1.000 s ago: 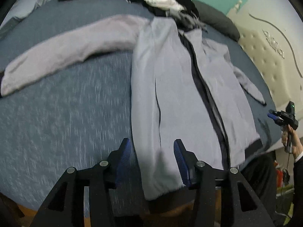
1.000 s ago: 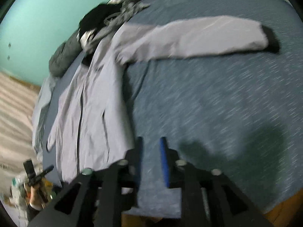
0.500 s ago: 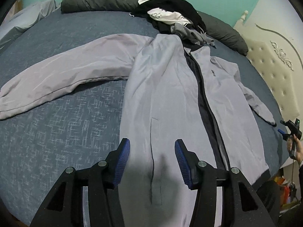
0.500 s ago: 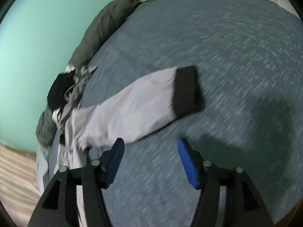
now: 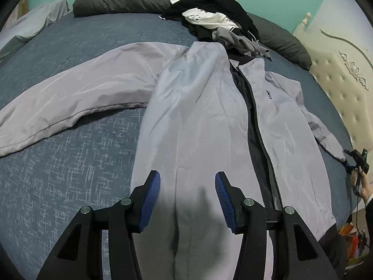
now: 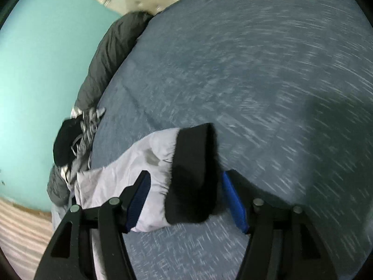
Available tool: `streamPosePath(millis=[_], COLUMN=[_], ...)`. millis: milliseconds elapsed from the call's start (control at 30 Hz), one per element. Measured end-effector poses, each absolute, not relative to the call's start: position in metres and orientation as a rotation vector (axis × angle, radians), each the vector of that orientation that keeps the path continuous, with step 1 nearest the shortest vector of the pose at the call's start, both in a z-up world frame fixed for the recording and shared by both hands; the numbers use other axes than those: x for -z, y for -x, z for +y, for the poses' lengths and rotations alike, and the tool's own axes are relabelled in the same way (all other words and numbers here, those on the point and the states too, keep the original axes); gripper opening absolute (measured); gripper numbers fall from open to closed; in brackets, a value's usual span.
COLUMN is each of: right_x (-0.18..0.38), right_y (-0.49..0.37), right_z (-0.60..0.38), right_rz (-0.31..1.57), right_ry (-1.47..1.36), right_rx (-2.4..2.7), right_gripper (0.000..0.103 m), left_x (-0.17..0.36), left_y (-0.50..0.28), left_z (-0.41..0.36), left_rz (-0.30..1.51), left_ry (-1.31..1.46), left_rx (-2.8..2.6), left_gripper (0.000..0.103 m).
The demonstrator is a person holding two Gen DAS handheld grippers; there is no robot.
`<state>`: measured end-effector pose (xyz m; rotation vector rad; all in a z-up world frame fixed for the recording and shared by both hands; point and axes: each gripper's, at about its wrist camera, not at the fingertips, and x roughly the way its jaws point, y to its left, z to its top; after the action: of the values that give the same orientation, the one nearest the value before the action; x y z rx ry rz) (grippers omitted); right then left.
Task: Fold clothes
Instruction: 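Grasp the black sleeve cuff with the right gripper and pull it outward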
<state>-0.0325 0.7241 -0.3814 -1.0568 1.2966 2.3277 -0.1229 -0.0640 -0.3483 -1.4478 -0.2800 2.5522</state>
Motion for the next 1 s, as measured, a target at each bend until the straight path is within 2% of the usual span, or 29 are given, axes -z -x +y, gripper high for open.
streamPosePath(millis=[100,133,233,267,367,767,900,1000], right_x=[0.381,0.382,0.384,0.383,0.373,0.279,0.291,0.311], right_y=[0.045,0.047,0.051,0.051,0.055,0.046,0.059,0.059], right_z=[0.718,0.718,0.717,0.715,0.709,0.745,0.748,0.746], right_rz=[1.231,1.224,1.207,1.19,1.102,0.786,0.78,0.695], right_ry=[1.091,1.093,1.1,1.101,1.085,0.816,0.955,1.065], right_rx=[-2.366,-2.376,-2.408,-2.418,-2.46,-2.483,-2.397,-2.286], right_gripper=[0.066,0.062,0.031,0.024,0.015,0.011,0.013,0.02], left_x=[0.351,0.352,0.353,0.353,0.353,0.354,0.354,0.351], left_y=[0.129,0.13,0.134,0.135,0.137,0.139,0.139,0.141], left_z=[-0.058,-0.056,-0.05,-0.048,-0.044,-0.036,-0.038,-0.039], left_rz=[-0.277,-0.279,-0.278,-0.276,-0.271,-0.271,-0.289,-0.286], left_ry=[1.453,1.454,1.451,1.45,1.45,1.448,1.448,1.445], left_rx=[-2.545,-2.543,-2.538,-2.537,-2.533,-2.524,-2.523,-2.522], left_gripper=[0.053,0.053,0.053,0.053,0.053,0.053,0.053,0.053])
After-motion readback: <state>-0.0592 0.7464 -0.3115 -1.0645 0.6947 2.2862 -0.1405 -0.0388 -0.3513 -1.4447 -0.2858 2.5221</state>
